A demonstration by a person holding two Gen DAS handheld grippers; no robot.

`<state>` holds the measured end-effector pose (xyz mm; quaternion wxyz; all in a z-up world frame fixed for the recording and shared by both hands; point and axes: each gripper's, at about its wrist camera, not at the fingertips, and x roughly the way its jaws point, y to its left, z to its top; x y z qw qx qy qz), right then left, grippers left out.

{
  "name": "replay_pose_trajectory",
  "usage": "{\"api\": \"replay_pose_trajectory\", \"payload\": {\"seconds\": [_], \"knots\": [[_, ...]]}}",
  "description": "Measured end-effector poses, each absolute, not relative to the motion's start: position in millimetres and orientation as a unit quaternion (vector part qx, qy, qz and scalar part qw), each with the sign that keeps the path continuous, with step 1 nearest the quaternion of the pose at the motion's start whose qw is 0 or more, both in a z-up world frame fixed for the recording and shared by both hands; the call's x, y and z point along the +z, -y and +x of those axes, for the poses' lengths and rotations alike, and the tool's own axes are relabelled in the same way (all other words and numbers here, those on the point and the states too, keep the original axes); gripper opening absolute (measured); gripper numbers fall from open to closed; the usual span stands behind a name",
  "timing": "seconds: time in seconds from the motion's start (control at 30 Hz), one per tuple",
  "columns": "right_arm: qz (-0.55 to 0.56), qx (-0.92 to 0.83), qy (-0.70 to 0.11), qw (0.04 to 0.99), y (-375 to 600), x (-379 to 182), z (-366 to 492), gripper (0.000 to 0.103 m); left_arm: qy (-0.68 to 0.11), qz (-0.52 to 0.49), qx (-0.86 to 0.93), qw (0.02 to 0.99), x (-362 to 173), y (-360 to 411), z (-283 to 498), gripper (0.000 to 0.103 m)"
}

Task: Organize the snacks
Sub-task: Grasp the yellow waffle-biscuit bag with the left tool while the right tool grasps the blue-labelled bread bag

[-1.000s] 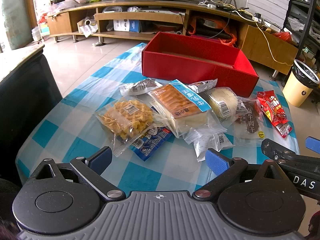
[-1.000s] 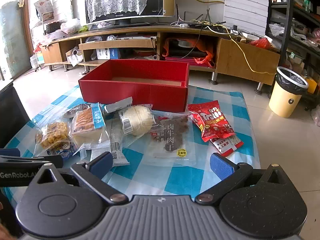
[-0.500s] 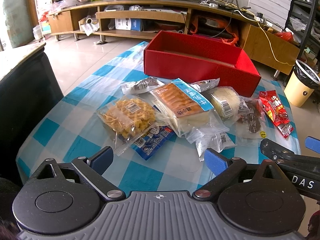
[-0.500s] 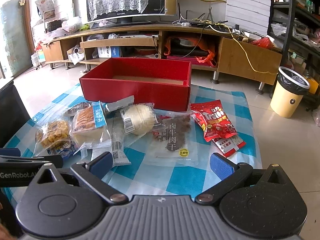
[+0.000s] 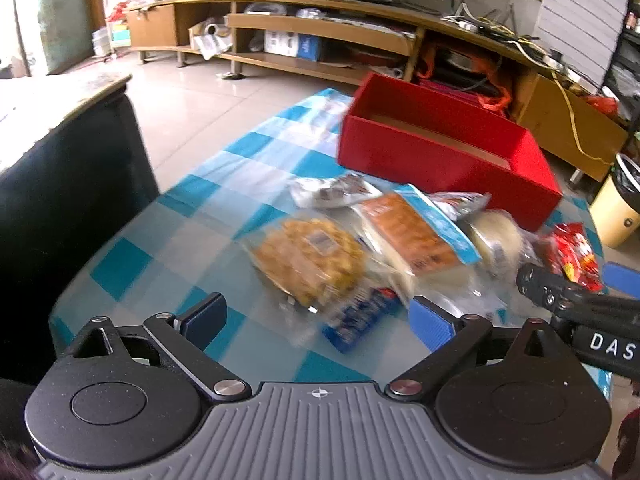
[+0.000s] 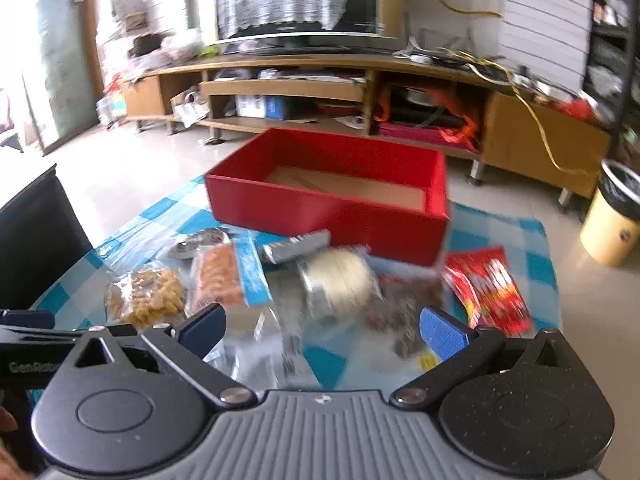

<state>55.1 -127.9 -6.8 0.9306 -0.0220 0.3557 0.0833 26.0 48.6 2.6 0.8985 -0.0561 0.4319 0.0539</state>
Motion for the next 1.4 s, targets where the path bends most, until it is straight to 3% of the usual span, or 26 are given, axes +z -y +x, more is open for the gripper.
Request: {"api": "replay_pose_trajectory", "payload": {"seconds": [0.7,0.8,0.83,0.87,1.07,1.27,1.4], "knots": [[-0.17,0.188,-0.472,0.845,45.5,-72.8,160.2,0.101,-0.481,-0.098,0.049,0.87,-18.0,-79.4,50.4,0.103],[-0.167,0.205,-0.472,0.841,46.1,-71.7,156.4,0.09,-0.49,-0.11,0.051,0.863,-20.6,-80.8,53.0,0.103],[-0.154,0.219,-0.479,0.836,49.4,-68.8,153.7,0.074,-0.492,-0.114,0.052,0.862,-21.1,-81.6,53.4,0.103],[-0.123,0.23,-0.493,0.83,55.3,-67.3,154.4,0.065,-0.492,-0.117,0.054,0.861,-21.4,-82.9,53.7,0.103],[-0.097,0.242,-0.501,0.825,84.3,-58.0,137.1,0.061,-0.486,-0.122,0.064,0.863,-16.8,-88.6,60.8,0.103],[-0.054,0.246,-0.499,0.829,114.0,-43.6,120.8,0.06,-0.486,-0.062,0.041,0.871,-13.0,-75.2,89.0,0.103],[-0.036,0.255,-0.502,0.826,118.5,-43.6,120.7,0.06,-0.507,-0.095,0.064,0.855,-24.4,-87.2,117.2,0.103]]}}
